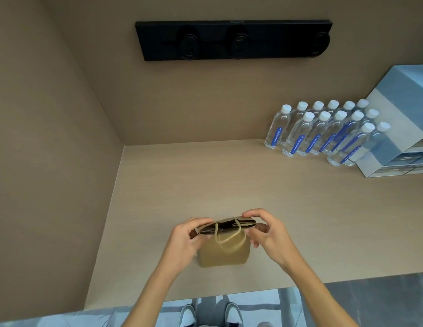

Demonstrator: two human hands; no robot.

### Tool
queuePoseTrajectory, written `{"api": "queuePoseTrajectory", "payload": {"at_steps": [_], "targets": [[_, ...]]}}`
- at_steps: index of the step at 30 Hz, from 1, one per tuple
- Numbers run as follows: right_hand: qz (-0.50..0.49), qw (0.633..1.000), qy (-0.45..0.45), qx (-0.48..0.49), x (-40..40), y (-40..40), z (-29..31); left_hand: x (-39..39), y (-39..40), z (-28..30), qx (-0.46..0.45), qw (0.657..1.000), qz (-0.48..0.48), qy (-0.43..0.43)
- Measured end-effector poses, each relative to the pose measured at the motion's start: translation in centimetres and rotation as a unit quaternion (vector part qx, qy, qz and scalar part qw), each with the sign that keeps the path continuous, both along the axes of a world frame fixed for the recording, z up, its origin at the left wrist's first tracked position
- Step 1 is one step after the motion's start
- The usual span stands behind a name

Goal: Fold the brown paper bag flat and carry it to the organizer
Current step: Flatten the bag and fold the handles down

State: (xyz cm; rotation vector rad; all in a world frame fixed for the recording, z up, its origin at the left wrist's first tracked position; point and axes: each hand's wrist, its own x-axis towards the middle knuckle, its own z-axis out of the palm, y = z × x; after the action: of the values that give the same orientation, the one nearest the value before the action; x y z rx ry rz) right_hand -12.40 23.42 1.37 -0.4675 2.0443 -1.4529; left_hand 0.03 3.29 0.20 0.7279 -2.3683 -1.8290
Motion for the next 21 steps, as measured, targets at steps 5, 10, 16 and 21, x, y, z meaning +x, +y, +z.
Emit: {"api": "queuePoseTrajectory", "payload": {"at_steps": [5,10,16,21], "targets": [[-0.067,0.996,-0.031,-0.051,0.0,-1.5,-0.5,-0.4,-0.1,-0.9,0.03,0.997,0.075,-0.017],[-0.117,0.985,-0.062,-0.108,0.5,-1.3,-0.9,0.1,-0.3,-0.5,0.071,0.989,0.125,0.028],[-0.101,0.981,-0.123,-0.109,0.9,-1.5,-0.8,0.9,-0.2,0.1,0.185,0.97,0.156,0.028],[-0.074,0.98,-0.17,-0.073,1.4,-2.1,-0.2,0.7,-0.2,0.4,0.137,0.985,0.101,-0.015]]}}
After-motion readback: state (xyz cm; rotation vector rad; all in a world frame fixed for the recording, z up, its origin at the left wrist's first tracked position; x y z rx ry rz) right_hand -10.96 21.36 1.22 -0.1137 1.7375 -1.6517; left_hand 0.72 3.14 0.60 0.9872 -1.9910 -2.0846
